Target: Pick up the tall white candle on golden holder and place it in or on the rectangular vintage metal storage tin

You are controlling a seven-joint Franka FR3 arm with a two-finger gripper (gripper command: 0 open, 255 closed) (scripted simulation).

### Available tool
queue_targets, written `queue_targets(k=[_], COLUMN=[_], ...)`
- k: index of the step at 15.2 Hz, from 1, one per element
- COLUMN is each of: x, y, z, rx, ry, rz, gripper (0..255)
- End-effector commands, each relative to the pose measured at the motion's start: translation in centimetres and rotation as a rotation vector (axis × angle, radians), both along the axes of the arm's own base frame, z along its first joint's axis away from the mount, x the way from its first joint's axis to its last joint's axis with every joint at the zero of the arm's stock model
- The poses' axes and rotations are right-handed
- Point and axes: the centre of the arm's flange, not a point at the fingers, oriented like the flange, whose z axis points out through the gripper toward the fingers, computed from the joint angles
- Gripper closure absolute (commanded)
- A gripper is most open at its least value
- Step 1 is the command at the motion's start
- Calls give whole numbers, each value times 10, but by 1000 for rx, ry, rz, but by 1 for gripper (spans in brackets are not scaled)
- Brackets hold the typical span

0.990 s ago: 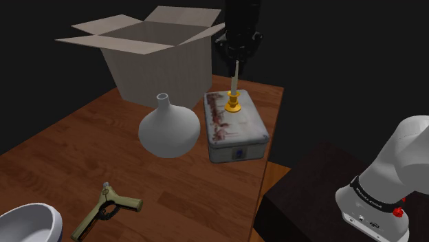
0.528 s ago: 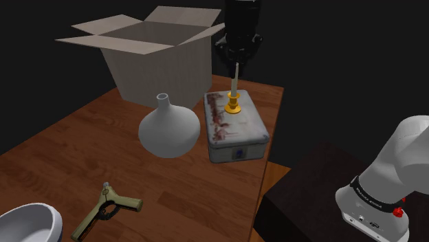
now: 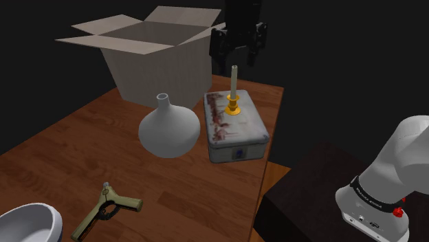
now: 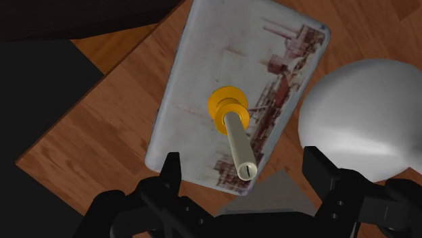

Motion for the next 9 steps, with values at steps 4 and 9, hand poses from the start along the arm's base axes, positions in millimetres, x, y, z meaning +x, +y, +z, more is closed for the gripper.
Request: queue_targets(k=[4,9], x=[-1,-1], y=[1,1], z=[43,43], rx=[0,0], ry=[0,0], rz=[0,0], gripper=[0,0])
